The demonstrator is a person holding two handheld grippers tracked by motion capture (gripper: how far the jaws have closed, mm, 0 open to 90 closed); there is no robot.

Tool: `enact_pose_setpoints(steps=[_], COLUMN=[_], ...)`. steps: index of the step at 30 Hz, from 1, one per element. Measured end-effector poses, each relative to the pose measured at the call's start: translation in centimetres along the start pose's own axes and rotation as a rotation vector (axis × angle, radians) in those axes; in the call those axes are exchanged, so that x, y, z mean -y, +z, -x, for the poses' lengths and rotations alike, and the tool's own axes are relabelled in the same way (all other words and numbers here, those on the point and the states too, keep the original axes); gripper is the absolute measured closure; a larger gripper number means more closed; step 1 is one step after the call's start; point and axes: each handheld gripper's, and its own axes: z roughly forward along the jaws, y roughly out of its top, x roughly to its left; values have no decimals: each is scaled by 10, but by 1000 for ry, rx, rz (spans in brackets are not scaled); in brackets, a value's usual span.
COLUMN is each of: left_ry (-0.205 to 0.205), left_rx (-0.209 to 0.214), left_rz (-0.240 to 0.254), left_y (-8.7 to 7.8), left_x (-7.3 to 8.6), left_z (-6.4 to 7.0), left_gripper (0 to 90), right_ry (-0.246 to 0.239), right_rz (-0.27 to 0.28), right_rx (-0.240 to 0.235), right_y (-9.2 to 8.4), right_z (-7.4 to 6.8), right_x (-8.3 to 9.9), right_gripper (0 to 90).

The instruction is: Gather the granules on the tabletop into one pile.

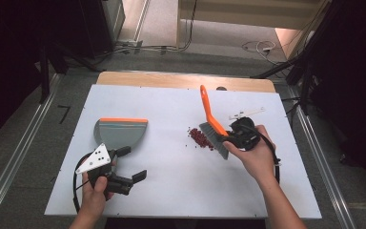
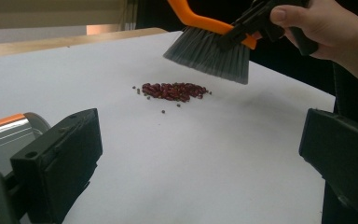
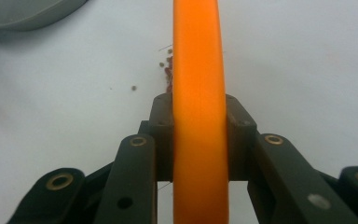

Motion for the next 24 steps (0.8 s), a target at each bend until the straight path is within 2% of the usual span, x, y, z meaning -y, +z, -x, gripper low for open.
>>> enact_pose_setpoints(steps=[5, 17, 24], left_ry=[-1, -1, -1], left_rx=[1, -4, -23], left_rz=[-1, -5, 11], left_y=[1, 1, -5], left_x=[0, 1, 1], left_z=[1, -1, -4], left_gripper=[2, 3, 2], right_ry=[34, 65, 109], right_rz=[12, 7, 34], right_rx=[2, 13, 12], right_y=[-12, -14, -27], right_z=[16, 30, 44], right_x=[15, 45, 70], right_gripper=[685, 685, 685])
